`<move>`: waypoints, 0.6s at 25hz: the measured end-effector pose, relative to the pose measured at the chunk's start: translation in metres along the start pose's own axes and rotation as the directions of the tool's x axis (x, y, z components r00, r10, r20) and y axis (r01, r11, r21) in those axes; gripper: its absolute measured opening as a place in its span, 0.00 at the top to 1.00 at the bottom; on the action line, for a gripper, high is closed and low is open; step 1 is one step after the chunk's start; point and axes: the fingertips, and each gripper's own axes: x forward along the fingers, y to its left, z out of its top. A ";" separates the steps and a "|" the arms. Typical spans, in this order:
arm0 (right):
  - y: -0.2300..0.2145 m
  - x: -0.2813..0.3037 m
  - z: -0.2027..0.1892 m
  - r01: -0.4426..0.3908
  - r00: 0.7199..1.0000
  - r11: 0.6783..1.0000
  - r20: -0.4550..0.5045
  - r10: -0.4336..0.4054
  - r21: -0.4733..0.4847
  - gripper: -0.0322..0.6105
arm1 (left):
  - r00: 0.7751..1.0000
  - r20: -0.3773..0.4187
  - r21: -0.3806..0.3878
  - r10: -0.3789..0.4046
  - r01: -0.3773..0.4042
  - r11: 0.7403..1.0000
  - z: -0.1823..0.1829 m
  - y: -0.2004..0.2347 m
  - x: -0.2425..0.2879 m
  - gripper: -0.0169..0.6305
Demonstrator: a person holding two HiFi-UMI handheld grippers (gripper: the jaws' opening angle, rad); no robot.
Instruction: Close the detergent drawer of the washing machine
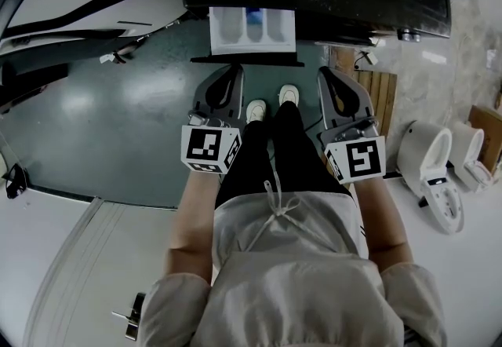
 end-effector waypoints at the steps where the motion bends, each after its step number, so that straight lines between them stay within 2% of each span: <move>1: -0.001 0.002 0.000 -0.004 1.000 1.000 -0.001 0.004 0.008 0.94 | 1.000 0.001 0.013 0.008 -0.008 1.000 0.002 0.002 0.004 0.95; 15: -0.023 0.031 0.021 -0.019 1.000 1.000 0.007 0.018 0.016 0.94 | 0.999 0.010 -0.011 0.037 -0.037 0.999 0.027 0.025 0.044 0.95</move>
